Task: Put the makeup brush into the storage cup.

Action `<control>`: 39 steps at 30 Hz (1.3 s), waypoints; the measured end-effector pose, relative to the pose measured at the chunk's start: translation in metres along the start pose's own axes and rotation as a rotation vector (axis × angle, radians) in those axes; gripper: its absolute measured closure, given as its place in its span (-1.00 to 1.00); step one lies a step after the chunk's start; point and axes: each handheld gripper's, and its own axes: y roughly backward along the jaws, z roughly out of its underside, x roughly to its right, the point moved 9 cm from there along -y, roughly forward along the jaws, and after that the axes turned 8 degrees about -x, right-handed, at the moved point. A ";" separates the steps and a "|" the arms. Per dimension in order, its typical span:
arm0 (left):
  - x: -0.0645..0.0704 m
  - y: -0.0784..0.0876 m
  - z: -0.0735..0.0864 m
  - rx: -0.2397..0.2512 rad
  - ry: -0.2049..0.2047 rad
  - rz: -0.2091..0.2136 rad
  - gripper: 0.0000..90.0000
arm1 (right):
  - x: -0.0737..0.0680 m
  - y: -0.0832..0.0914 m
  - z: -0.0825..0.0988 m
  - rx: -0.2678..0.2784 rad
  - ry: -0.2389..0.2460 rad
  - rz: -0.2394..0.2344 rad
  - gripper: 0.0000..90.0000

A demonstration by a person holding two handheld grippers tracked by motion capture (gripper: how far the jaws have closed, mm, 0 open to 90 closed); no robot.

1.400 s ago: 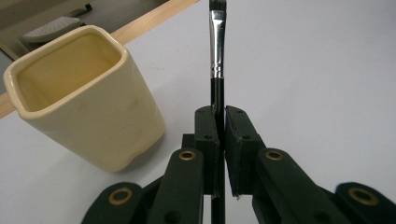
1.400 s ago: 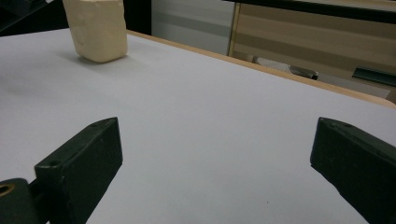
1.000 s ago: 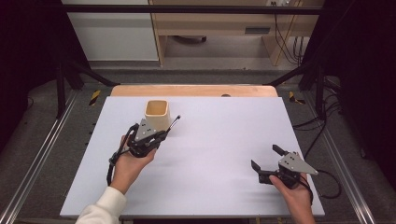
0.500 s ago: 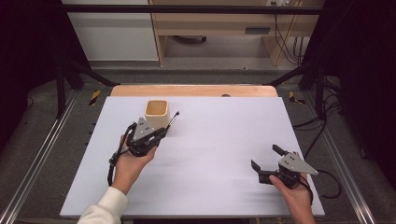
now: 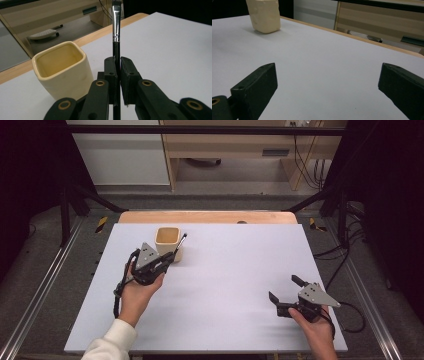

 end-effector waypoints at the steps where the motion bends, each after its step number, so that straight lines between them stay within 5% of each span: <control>1: 0.001 0.000 0.000 0.000 0.001 0.005 0.87 | 0.000 0.000 0.000 -0.001 0.000 -0.001 -0.94; 9: 0.001 0.000 -0.005 0.018 0.010 0.005 0.87 | 0.000 0.000 -0.001 0.008 -0.004 -0.006 -0.94; 28: -0.015 0.005 -0.016 0.064 0.041 -0.042 0.87 | -0.004 0.005 -0.010 0.096 -0.101 -0.086 -0.92; 39: -0.024 0.006 -0.021 0.091 0.079 -0.056 0.87 | -0.006 0.006 -0.011 0.104 -0.077 -0.091 -0.91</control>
